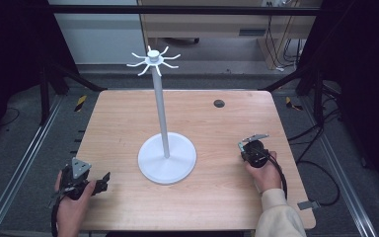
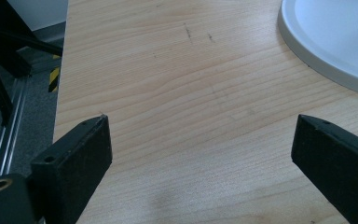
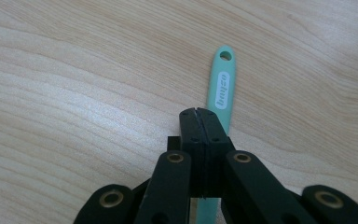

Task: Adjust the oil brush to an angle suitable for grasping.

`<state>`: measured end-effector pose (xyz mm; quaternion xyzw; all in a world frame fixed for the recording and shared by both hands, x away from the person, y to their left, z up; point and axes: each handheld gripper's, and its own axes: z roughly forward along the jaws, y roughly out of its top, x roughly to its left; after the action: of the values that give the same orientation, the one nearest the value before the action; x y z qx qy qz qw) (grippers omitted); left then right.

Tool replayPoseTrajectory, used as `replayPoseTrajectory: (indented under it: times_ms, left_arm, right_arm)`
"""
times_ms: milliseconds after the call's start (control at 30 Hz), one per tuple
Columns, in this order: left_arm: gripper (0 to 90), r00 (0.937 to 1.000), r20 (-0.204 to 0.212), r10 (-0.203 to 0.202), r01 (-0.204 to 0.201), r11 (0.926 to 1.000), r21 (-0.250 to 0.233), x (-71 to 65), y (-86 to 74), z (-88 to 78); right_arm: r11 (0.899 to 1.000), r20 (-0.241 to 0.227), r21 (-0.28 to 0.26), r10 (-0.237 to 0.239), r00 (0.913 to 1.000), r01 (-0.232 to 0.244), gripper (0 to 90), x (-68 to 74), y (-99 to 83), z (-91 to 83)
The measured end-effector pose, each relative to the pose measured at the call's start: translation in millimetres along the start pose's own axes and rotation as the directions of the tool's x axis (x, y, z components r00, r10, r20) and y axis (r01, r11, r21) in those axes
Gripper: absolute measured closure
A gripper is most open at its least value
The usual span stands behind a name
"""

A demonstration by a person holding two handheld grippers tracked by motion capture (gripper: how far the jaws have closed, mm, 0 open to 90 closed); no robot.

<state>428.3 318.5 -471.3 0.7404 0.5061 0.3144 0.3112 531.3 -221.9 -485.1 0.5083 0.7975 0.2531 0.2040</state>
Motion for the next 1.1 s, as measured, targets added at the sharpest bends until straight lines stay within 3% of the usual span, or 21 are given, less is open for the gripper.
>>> replayPoseTrajectory:
  times_ms: [133, 267, 533, 667, 933, 1000, 1100]
  left_arm:
    - [4.6, 1.0000, 0.000, 0.001, -0.001, 1.0000, 0.000, -0.3, 0.1, -0.1]
    - [4.6, 1.0000, -0.001, 0.003, -0.003, 1.0000, -0.002, -0.4, 0.3, -0.2]
    - [4.6, 1.0000, -0.001, 0.004, -0.004, 1.0000, -0.005, -0.8, 0.5, -0.2]
    - [4.6, 1.0000, -0.001, 0.004, -0.004, 1.0000, -0.006, -0.7, 0.7, -0.1]
    - [4.6, 1.0000, 0.000, 0.007, -0.007, 0.9999, -0.012, 0.3, 2.8, 1.5]
    - [4.6, 1.0000, 0.002, 0.007, -0.006, 0.9999, -0.016, 1.1, 4.5, 2.1]
    - [4.6, 1.0000, 0.002, 0.004, -0.004, 0.9998, -0.021, 2.4, 5.7, 3.0]
  right_arm:
    - [1.000, 0.005, 0.002, 0.009, 0.9999, -0.009, 90.0, -0.6, 0.0, 0.0]
    - [0.999, 0.015, 0.001, 0.050, 0.9986, -0.050, 90.0, -4.2, -0.5, -0.5]
    - [0.998, 0.074, 0.010, 0.065, 0.9951, -0.066, 90.0, -5.9, 0.4, 0.2]
    - [0.995, 0.096, 0.010, 0.101, 0.9902, -0.103, 90.0, -12.1, -0.5, -0.5]
    - [0.989, 0.073, 0.005, 0.148, 0.9863, -0.149, 88.9, -18.2, -1.0, -4.8]
    - [0.985, 0.040, -0.028, 0.174, 0.9840, -0.173, 88.9, -20.8, 0.4, -14.9]
    - [0.981, 0.033, -0.035, 0.191, 0.9811, -0.189, 88.7, -23.1, 0.4, -21.4]
